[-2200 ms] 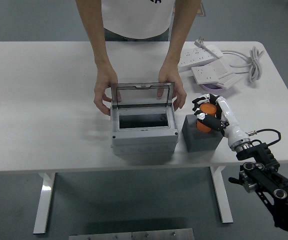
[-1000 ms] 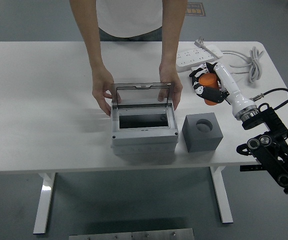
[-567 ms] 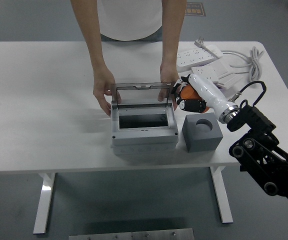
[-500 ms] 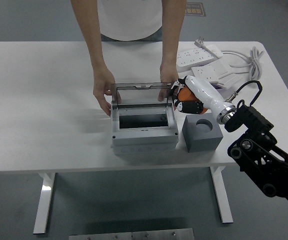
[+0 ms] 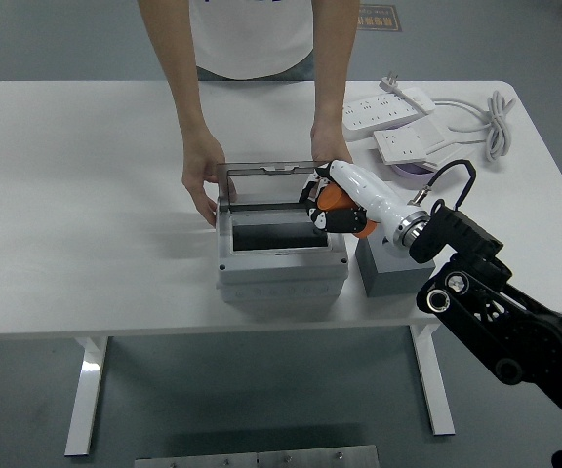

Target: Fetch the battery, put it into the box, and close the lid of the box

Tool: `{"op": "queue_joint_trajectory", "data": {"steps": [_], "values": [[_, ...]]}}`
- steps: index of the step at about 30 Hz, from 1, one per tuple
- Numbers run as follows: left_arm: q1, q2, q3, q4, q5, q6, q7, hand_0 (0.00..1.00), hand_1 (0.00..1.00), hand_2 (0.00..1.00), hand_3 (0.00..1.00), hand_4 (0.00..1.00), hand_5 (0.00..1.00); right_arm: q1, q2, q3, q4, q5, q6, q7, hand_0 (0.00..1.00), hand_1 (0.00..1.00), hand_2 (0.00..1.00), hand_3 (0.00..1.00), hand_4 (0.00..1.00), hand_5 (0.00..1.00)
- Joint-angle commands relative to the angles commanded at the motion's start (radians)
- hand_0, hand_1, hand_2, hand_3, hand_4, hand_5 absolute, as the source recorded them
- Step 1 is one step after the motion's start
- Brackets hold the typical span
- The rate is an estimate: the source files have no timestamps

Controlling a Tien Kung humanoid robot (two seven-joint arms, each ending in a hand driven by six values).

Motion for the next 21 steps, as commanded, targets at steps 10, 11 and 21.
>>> {"op": "queue_joint_trajectory", "data": {"steps": [10, 11, 21], "values": [[0.0, 0.004, -0.008, -0.001, 0.011, -0.001, 0.007, 0.627, 0.7, 0.602, 0.591, 0.587, 0.01, 0.026, 0.019, -0.055, 0.0, 0.051, -0.008, 0.012, 0.203, 0.218, 0.262, 0.321, 0.154, 0.002], [0.0, 0.004, -0.009, -0.001, 0.012, -0.001, 0.008, 0.628, 0.7, 0.602, 0.591, 0.586, 0.006, 0.029, 0.021, -0.058, -0.001, 0.052, -0.01, 0.014, 0.203, 0.218, 0.262, 0.32, 0.158, 0.002], [-0.005, 0.005, -0.012, -0.002, 0.018, -0.003, 0.01, 0.628, 0.7, 0.602, 0.59, 0.585, 0.006, 0.079, 0.037, -0.098, -0.023, 0.008, 0.005, 0.022, 0.203, 0.217, 0.262, 0.32, 0.165, 0.002]]}}
